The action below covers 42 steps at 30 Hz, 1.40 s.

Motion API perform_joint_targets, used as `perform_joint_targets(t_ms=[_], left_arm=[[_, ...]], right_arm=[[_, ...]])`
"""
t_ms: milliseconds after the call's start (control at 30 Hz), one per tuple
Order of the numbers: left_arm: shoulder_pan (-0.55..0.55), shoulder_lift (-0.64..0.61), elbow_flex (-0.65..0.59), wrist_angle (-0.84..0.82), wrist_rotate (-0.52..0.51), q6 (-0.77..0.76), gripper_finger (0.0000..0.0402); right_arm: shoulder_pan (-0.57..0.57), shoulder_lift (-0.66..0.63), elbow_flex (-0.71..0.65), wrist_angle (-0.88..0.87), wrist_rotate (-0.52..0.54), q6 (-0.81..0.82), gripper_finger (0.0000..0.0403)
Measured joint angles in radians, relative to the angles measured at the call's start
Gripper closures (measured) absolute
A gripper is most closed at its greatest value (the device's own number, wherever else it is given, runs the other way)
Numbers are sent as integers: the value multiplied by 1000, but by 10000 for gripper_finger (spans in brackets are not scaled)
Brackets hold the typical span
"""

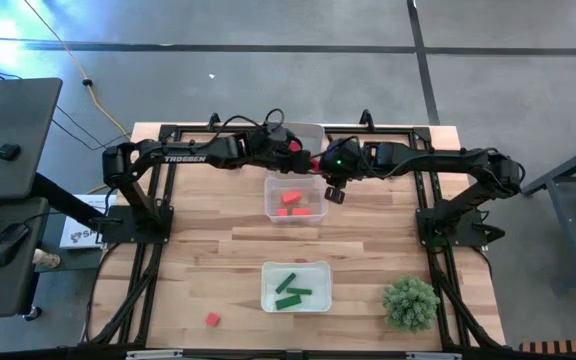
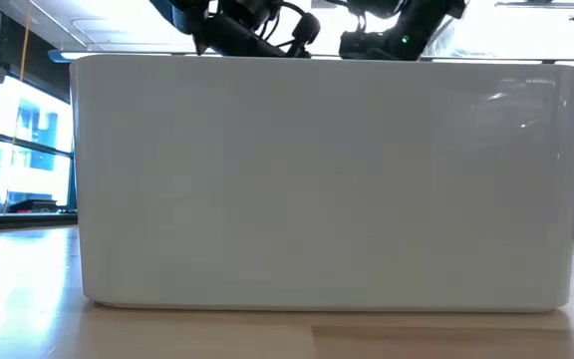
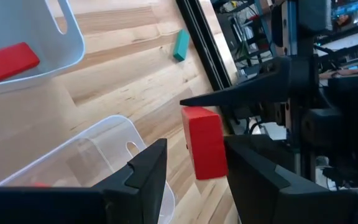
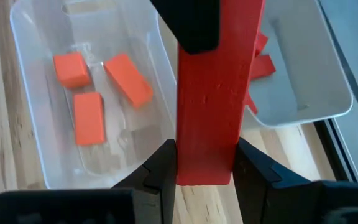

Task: Sort & place blocks by color
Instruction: Put the red block into the gray bin

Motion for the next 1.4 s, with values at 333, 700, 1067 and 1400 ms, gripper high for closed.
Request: perform_joint_targets(t_ms=[333, 700, 1067, 1400], left_arm=[[14, 0, 0, 2, -7, 21, 267], [14, 0, 0, 9, -12, 69, 341], [14, 0, -1, 27, -19, 161, 361], [17, 0, -1, 18, -18, 270, 363]], right_arm=[[0, 0, 0, 46, -25, 2, 305], [0, 0, -1, 70, -16, 1, 305], [1, 0, -1, 73, 23, 18, 301], [2, 0, -1, 63, 132, 110, 163]])
